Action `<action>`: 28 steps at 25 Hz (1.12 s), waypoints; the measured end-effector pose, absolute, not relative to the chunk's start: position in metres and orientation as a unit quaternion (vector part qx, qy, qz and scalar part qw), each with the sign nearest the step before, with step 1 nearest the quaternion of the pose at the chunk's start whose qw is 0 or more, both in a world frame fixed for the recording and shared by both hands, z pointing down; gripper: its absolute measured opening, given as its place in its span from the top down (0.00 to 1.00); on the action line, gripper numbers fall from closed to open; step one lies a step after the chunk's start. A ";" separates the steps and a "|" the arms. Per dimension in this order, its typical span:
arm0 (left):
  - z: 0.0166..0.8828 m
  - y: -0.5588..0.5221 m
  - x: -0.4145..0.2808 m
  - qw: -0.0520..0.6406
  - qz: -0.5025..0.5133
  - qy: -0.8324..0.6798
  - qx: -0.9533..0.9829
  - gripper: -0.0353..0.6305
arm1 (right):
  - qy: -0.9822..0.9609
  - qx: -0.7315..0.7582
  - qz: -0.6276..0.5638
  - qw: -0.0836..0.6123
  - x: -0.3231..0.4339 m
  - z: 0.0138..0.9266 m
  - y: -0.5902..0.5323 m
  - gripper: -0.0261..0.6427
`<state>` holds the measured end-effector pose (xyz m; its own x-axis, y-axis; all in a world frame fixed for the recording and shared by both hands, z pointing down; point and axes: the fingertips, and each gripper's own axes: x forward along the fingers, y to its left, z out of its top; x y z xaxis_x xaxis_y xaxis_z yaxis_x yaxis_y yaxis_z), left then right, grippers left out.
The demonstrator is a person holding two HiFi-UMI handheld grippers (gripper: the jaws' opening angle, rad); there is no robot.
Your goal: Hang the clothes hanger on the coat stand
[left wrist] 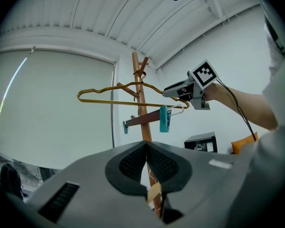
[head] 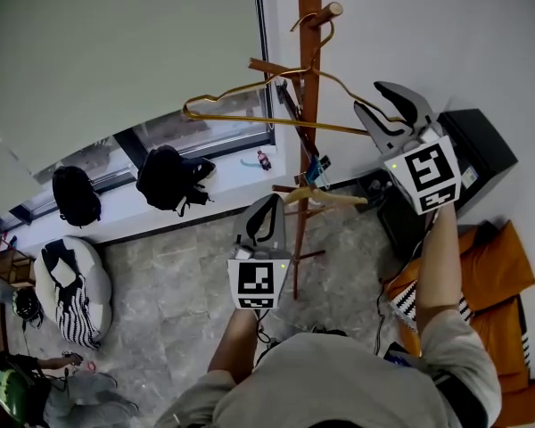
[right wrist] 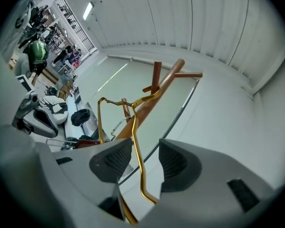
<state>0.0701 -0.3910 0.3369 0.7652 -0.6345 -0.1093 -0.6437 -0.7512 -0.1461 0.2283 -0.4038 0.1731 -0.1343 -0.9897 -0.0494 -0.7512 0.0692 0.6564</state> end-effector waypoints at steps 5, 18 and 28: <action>0.336 -0.384 0.066 0.086 0.030 0.335 -0.938 0.93 | -0.704 0.614 -0.279 0.222 0.222 0.178 -0.400 0.68; 0.336 -0.368 0.059 0.083 0.037 0.328 -0.940 0.93 | -0.721 0.589 -0.322 0.171 0.201 0.161 -0.371 0.62; 0.336 -0.359 0.059 0.077 0.045 0.327 -0.941 0.93 | -0.728 0.584 -0.331 0.139 0.187 0.163 -0.350 0.62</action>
<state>0.0589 -0.3588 0.3365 0.7826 -0.6079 -0.1344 -0.6216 -0.7748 -0.1152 0.1871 -0.3497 0.1630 -0.2791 -0.9422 -0.1852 -0.7585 0.0981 0.6443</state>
